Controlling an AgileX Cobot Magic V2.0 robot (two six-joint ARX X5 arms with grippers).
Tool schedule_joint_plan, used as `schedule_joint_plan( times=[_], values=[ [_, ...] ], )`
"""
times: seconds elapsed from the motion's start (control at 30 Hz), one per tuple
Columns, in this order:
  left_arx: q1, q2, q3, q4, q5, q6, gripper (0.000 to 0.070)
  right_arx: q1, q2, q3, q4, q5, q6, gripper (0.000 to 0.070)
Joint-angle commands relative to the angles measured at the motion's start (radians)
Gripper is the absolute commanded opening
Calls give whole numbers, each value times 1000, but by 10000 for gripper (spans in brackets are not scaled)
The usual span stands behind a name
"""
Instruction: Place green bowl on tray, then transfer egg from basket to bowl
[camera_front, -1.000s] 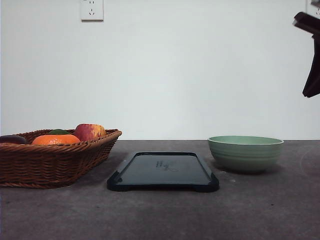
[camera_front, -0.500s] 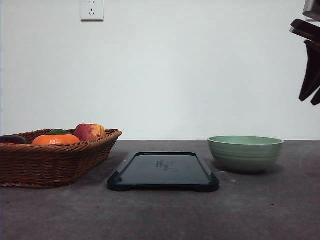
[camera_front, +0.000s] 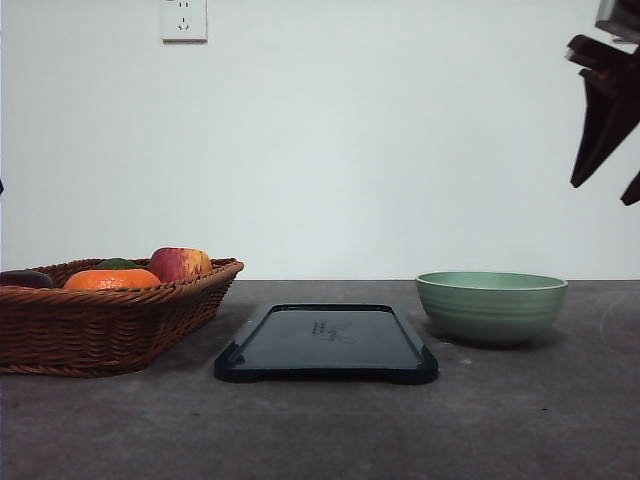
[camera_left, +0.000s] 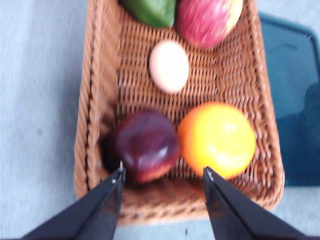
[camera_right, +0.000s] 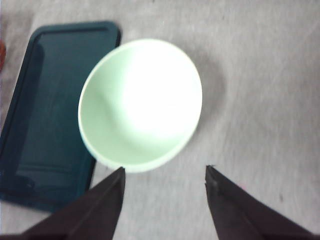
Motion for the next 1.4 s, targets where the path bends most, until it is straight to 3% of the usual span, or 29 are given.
schedule_joint_plan(
  times=[0.0,0.37,0.7,0.87,0.93,1.13,1.37],
  values=[
    [-2,7,23,23,3,14,310,-1,53,44,-6,3,-8,318],
    [-2,7,23,60,3,13,310,-1,345,246,-32,33,-69,318],
    [-2,7,23,59,3,13,310,-2,491,265,-23,33,-85,309],
    [-2,7,23,59,3,13,310,-2,503,266,-12,33,-91,58],
    [-2,7,23,59,3,13,310,-2,503,266,-8,33,-91,2],
    [-2,7,23,59,3,13,310,-2,503,285,-47,25,-90,1],
    [-2,7,23,59,3,6,310,9,503,447,-246,23,-97,0]
  ],
)
